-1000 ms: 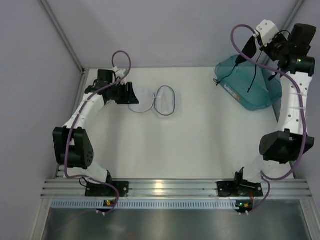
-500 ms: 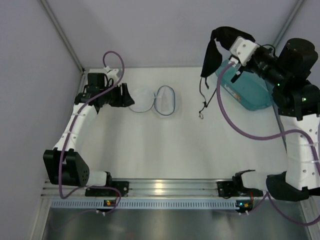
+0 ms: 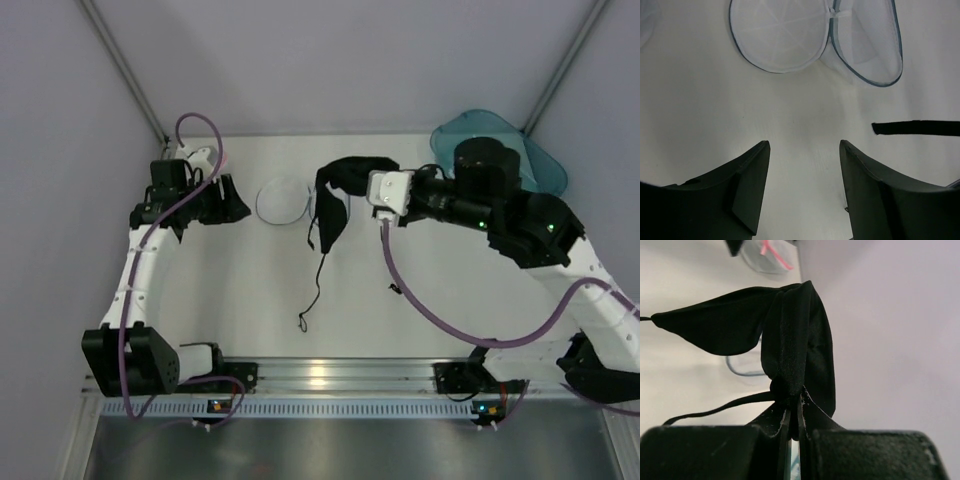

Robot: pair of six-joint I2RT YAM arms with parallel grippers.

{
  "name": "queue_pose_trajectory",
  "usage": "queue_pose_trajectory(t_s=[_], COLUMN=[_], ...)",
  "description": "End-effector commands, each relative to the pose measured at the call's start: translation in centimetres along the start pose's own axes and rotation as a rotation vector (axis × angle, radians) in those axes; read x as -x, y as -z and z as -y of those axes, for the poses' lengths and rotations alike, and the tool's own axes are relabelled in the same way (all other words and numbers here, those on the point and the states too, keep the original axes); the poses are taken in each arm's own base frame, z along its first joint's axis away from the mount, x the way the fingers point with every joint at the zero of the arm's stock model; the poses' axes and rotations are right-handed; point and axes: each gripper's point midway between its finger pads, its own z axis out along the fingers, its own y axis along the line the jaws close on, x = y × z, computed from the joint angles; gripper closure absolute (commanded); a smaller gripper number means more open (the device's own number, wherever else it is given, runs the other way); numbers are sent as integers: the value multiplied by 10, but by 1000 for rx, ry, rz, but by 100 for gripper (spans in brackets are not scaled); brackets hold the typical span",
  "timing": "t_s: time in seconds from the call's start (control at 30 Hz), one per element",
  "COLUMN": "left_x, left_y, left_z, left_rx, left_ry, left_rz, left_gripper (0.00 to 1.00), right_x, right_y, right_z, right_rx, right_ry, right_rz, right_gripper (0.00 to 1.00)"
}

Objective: Place the bra in the laundry bag and zip it closed
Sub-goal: Place the bra at the center of the board.

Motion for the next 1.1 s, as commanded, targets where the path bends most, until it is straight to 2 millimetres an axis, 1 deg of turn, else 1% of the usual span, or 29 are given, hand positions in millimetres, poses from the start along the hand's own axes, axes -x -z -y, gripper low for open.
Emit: queue_pose_trajectory(t_s=[0.0,0.07,0.1,0.17,0.2,0.23,0.27,0.3,0.33,0.37,0.4,0.43,0.47,0.5,0.53,0.57,0.63,0.67,0.7,0.73,0.77,0.8,0.87,0.9,0.93,0.97,1.0,1.03,1.07], left_x=[9,10,10,10,9,9,6,5,3,-1,-4,-7,-10,-15,-17,-19,-25,-26,-32,-35,-37,-45,-53,-58,-66,-68,-69,-68,-68], left_y=[12,15,16,19,19,19,18,16,15,12,11,10,10,8,7,5,3,2,2,1,1,0,1,1,-1,0,-1,-1,-2], left_z=[-8,-14,-16,-20,-22,-24,-24,-24,-23,-21,-17,-14,-7,-5,-4,-1,-1,1,4,5,6,7,9,8,4,3,-1,-4,-6], left_rx=[20,30,32,43,48,50,47,42,30,5,-19,-38,-82,-99,-112,-131,-146,-156,-180,-190,-198,-209,-218,-212,-203,-196,-169,-155,-142], left_ry=[33,48,44,42,32,29,27,26,27,39,49,60,72,83,89,96,109,113,120,127,128,140,135,129,118,105,90,62,53], left_rz=[49,57,59,62,60,60,55,46,41,27,17,10,1,-13,-20,-29,-46,-51,-63,-70,-74,-89,-97,-102,-114,-112,-113,-106,-107], left_gripper=[36,36,36,36,36,36,36,36,36,36,36,36,36,36,36,36,36,36,36,36,36,36,36,36,36,36,36,36,37], right_x=[3,-1,-13,-27,-43,-51,-64,-86,-97,-125,-132,-141,-163,-169,-172,-186,-193,-201,-207,-209,-220,-224,-234,-236,-239,-245,-247,-250,-257], right_y=[-34,-45,-50,-54,-55,-55,-55,-55,-56,-58,-57,-58,-58,-56,-59,-59,-61,-62,-64,-66,-67,-68,-66,-66,-64,-60,-59,-57,-53], right_z=[-31,-44,-58,-71,-86,-95,-102,-122,-130,-155,-156,-161,-182,-185,-185,-200,-210,-220,-226,-228,-237,-239,-243,-242,-242,-240,-237,-234,-227], right_rx=[39,57,78,87,99,108,105,122,127,163,154,147,177,175,157,180,198,216,231,234,263,272,287,287,289,286,283,279,268], right_ry=[-32,-49,-52,-49,-35,-9,18,48,92,120,184,212,239,263,311,327,366,374,378,382,392,401,407,417,423,425,436,436,421], right_rz=[-23,-24,-53,-80,-102,-107,-138,-175,-193,-254,-256,-269,-308,-307,-296,-310,-306,-313,-322,-326,-358,-369,-388,-390,-396,-414,-420,-429,-455], right_gripper=[100,100,100,100,100,100,100,100,100,100,100,100,100,100,100,100,100,100,100,99,96,89,84,72,63,59,53,48,41])
